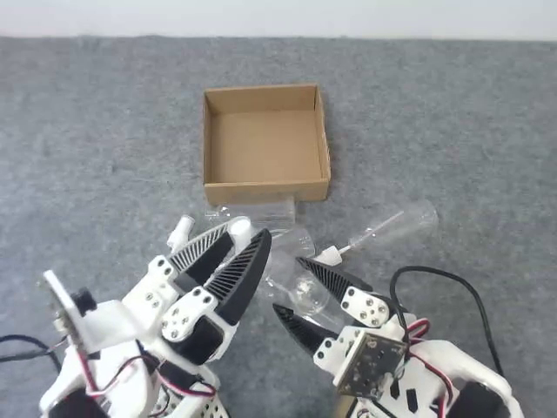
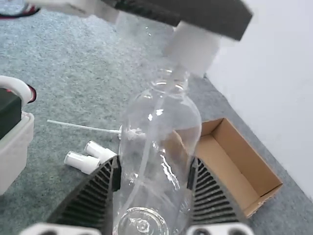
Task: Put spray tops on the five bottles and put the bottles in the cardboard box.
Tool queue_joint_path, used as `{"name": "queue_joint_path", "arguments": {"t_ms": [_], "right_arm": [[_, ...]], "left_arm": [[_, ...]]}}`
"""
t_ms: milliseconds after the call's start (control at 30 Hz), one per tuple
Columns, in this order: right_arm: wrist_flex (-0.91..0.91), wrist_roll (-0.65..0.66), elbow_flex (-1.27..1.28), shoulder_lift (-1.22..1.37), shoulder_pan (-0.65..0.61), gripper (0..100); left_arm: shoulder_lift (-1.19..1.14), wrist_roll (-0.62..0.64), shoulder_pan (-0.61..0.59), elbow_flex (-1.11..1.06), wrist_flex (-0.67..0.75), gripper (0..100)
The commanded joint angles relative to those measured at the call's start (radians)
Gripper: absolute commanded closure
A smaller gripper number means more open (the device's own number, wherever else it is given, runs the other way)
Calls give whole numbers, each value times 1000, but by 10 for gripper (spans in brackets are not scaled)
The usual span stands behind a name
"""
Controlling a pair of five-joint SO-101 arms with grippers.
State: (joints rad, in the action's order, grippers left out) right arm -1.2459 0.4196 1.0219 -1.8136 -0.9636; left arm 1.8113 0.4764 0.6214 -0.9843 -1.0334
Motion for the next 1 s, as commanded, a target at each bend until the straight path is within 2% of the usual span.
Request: {"name": "queue_joint_path", "arguments": {"t_ms": [0, 167, 400, 633, 967], "right_arm": [[84, -12, -17, -2, 13, 972], [96, -153, -17, -2, 15, 972], [159, -242, -15, -2, 16, 972], [168, -252, -11, -2, 16, 972], [160, -250, -9, -2, 16, 972]], "left_arm": [[11, -9, 6, -1, -12, 987], [11, -9, 6, -5, -44, 987], [11, -51, 6, -5, -51, 981], [9, -44, -2, -5, -74, 830], [11, -44, -3, 81, -68, 823]]}}
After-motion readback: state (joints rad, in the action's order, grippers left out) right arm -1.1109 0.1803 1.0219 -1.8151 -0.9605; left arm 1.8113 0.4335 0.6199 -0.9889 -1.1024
